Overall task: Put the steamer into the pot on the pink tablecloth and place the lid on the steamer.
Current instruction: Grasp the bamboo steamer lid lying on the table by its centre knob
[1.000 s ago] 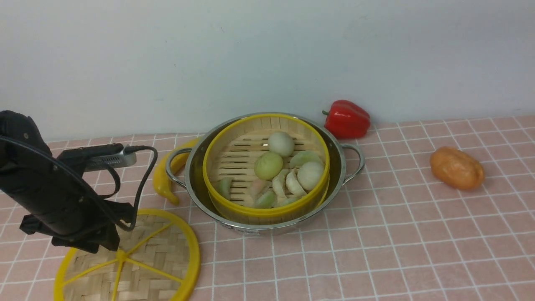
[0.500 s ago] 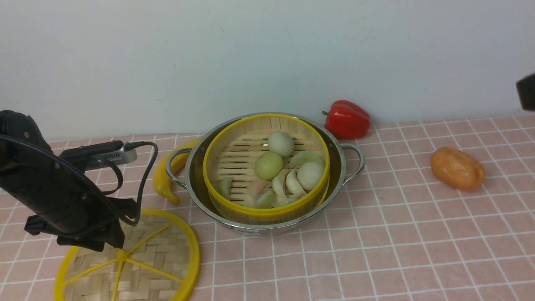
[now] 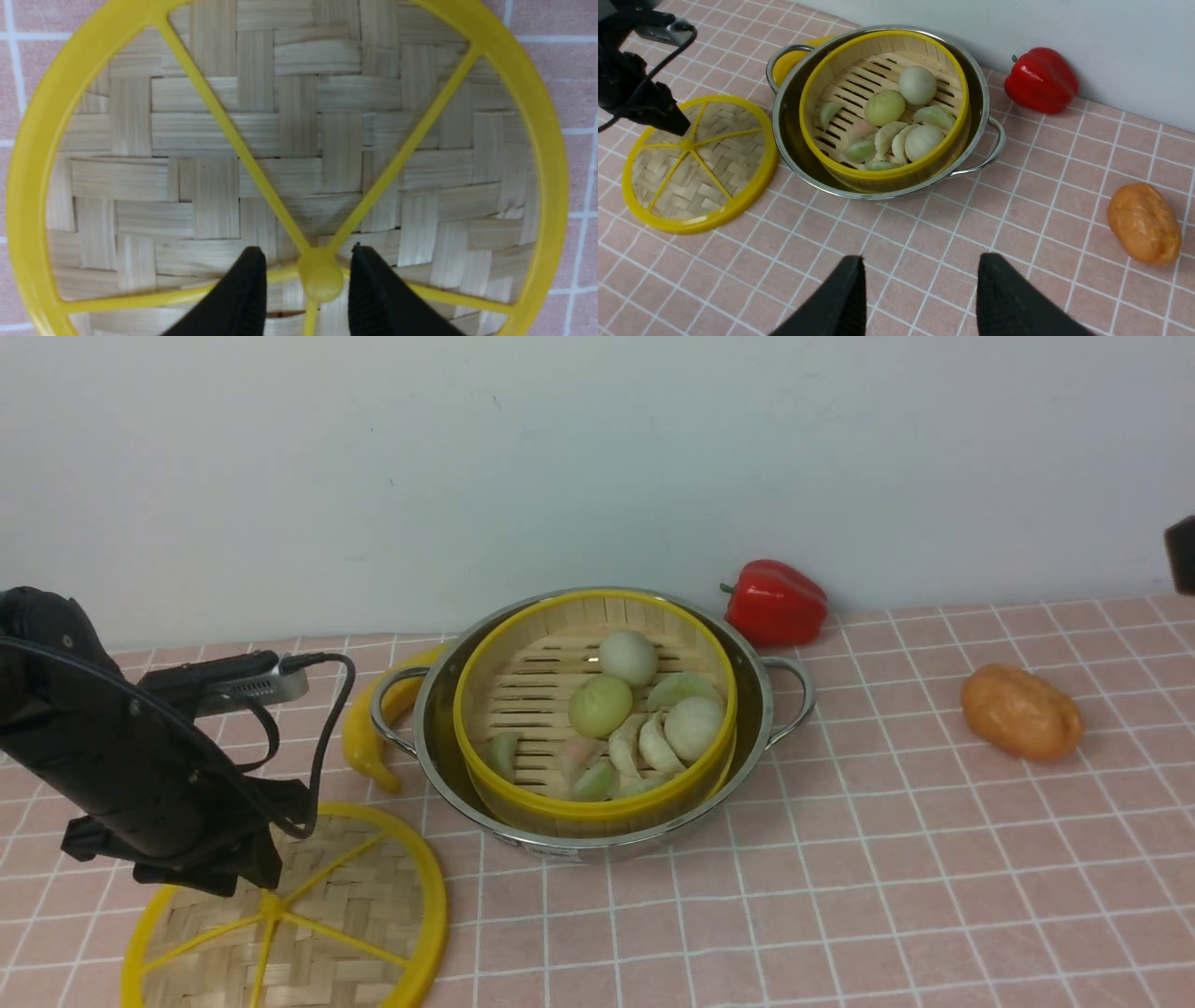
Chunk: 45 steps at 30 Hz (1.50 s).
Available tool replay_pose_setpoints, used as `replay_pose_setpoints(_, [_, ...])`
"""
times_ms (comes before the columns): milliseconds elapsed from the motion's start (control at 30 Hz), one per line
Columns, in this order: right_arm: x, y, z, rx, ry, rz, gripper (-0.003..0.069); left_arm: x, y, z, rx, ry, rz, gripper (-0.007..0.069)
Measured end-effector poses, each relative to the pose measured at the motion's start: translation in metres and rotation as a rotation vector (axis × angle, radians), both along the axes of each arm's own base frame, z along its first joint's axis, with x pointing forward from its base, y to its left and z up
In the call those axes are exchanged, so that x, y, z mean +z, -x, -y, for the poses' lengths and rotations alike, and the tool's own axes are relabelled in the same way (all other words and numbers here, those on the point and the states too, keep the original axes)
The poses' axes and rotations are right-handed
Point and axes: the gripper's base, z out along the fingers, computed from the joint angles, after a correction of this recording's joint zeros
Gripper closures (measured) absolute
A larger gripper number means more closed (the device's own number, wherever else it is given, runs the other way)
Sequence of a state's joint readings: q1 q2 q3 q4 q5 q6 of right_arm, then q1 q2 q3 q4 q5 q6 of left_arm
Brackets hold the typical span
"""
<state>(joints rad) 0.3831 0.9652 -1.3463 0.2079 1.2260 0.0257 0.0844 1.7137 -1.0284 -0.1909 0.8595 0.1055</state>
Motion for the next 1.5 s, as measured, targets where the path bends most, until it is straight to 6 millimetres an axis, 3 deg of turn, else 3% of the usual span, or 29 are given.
replay_pose_setpoints(133, [0.0, 0.0, 0.0, 0.0, -0.001, -0.001, 0.0323, -0.012, -0.002, 0.0, 0.004, 0.009, -0.041, 0.0382])
replay_pose_setpoints(600, [0.0, 0.0, 0.0, 0.0, -0.005, -0.002, 0.0324, -0.013, 0.0, 0.001, -0.003, 0.015, -0.069, 0.0386])
replay_pose_setpoints(933, [0.0, 0.0, 0.0, 0.0, -0.005, -0.002, 0.0324, -0.013, 0.0, 0.001, -0.002, 0.017, -0.069, 0.0512])
replay_pose_setpoints(1500, [0.0, 0.0, 0.0, -0.005, -0.009, -0.01, 0.0324, -0.017, -0.002, 0.001, 0.0, 0.019, -0.077, 0.0511])
